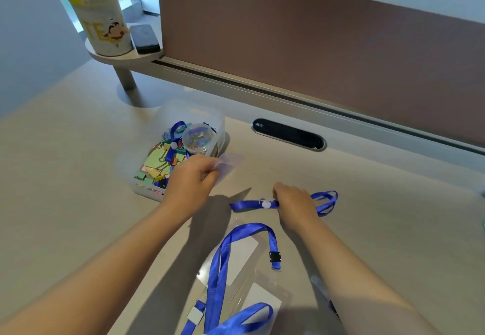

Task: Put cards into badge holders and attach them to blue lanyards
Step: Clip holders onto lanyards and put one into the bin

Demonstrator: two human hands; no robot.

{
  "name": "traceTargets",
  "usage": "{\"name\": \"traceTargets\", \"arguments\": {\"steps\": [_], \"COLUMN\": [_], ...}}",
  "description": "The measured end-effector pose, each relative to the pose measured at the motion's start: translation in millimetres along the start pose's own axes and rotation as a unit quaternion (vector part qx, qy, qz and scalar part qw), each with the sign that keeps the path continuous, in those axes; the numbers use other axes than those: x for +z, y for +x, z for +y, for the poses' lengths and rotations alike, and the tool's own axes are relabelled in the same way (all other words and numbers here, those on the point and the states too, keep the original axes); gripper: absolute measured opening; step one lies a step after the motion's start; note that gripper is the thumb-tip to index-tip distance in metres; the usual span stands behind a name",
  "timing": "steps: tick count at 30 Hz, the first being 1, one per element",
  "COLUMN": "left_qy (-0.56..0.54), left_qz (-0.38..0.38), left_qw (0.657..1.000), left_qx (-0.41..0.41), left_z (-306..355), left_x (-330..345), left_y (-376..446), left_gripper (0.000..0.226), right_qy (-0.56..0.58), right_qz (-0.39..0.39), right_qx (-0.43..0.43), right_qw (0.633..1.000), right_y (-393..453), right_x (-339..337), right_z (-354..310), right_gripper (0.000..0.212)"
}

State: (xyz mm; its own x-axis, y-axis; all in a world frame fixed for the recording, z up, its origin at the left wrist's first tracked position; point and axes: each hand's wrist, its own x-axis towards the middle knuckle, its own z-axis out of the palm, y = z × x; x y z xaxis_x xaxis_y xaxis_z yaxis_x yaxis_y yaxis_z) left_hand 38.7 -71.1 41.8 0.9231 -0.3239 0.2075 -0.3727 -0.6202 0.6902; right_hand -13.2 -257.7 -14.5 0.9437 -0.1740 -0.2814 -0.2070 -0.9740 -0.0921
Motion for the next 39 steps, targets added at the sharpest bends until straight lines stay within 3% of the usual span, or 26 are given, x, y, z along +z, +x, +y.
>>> {"name": "traceTargets", "arguments": {"steps": [4,7,9,11,15,20,22,24,27,29,31,34,39], "left_qy": [-0.023,-0.057,-0.076,-0.112,-0.191,-0.212,-0.219,-0.218,-0.208,-0.206,-0.206,-0.186,-0.123], "left_qz": [0.036,0.072,0.089,0.107,0.133,0.148,0.146,0.142,0.130,0.122,0.118,0.115,0.093], "left_qw": [0.999,0.993,0.988,0.980,0.958,0.949,0.946,0.948,0.952,0.954,0.954,0.961,0.982], "left_qx": [-0.025,-0.070,-0.100,-0.126,-0.170,-0.182,-0.187,-0.181,-0.181,-0.181,-0.182,-0.170,-0.113], "left_z": [0,-4,-8,-15,-32,-59,-72,-83,-95,-102,-106,-106,-87], "left_x": [-10,-25,-39,-55,-87,-125,-137,-145,-152,-153,-153,-151,-143], "left_y": [3,7,10,14,17,19,19,21,23,23,23,20,19], "left_gripper": [0.015,0.014,0.015,0.015,0.016,0.023,0.023,0.021,0.017,0.016,0.018,0.021,0.022], "right_qy": [0.062,0.176,0.291,0.367,0.496,0.547,0.503,0.418,0.213,0.083,-0.001,-0.028,0.012], "right_qz": [0.005,0.044,0.081,0.116,0.183,0.248,0.278,0.280,0.197,0.116,0.046,-0.018,0.003], "right_qx": [0.041,0.053,0.058,0.063,0.075,0.062,0.045,0.031,0.009,-0.012,-0.042,-0.078,-0.071], "right_qw": [0.997,0.982,0.951,0.921,0.846,0.797,0.817,0.864,0.957,0.990,0.998,0.996,0.997], "right_y": [7,8,8,11,19,35,44,52,60,64,66,69,59], "right_x": [-16,-46,-68,-87,-107,-116,-111,-99,-78,-67,-59,-54,-65], "right_z": [-2,-14,-27,-47,-96,-160,-178,-187,-191,-193,-197,-198,-185], "right_gripper": [0.019,0.018,0.006,0.017,0.008,0.018,0.012,0.003,0.019,0.030,0.038,0.043,0.038]}}
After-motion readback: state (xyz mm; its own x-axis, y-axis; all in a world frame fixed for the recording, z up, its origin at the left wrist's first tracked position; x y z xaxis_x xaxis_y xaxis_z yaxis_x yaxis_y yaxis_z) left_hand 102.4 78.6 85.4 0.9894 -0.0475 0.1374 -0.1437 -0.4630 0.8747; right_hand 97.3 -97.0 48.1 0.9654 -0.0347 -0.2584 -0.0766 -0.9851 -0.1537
